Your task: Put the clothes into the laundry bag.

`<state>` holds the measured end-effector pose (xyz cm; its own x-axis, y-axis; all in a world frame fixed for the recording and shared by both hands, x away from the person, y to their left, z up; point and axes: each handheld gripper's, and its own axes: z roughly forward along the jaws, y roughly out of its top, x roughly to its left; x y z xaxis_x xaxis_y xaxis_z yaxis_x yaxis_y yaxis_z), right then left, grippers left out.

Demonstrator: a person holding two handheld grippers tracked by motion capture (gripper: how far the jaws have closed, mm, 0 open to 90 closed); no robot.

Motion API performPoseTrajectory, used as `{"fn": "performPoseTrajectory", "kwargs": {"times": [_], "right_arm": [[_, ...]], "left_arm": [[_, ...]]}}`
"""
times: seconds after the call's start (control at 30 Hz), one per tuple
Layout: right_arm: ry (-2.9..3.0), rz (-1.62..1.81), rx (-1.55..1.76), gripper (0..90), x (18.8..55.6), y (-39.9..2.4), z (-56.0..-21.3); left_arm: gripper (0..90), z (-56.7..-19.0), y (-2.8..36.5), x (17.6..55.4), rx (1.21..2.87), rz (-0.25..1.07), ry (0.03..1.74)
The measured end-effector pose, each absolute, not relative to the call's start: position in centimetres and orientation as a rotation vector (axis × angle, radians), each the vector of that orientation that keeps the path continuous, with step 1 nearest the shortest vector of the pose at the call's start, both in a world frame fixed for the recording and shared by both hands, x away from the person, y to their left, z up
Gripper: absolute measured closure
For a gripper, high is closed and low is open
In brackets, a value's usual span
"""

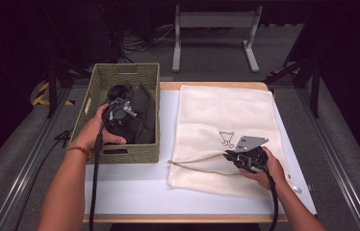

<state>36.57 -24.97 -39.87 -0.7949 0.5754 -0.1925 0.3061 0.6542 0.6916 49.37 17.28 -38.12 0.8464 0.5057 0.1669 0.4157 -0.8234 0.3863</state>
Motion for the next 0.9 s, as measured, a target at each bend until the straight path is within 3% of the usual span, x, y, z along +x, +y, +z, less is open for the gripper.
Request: {"fn": "performPoseTrajectory", "kwargs": {"times": [0.57, 0.67, 0.9], "right_arm": [[2.491, 0.926, 0.696, 82.0, 36.8, -24.9, -40.0], [2.489, 0.924, 0.699, 82.3, 36.7, -25.0, -40.0], [2.475, 0.947, 0.7, 85.6, 36.7, -25.4, -39.8]], "left_arm": [[0.2, -39.1, 15.8, 50.4, 2.741, 0.384, 0.752], [0.0, -39.3, 16.4, 50.6, 2.72, 0.312, 0.759], [0.0, -39.5, 16.2, 50.6, 2.715, 0.312, 0.793]]}}
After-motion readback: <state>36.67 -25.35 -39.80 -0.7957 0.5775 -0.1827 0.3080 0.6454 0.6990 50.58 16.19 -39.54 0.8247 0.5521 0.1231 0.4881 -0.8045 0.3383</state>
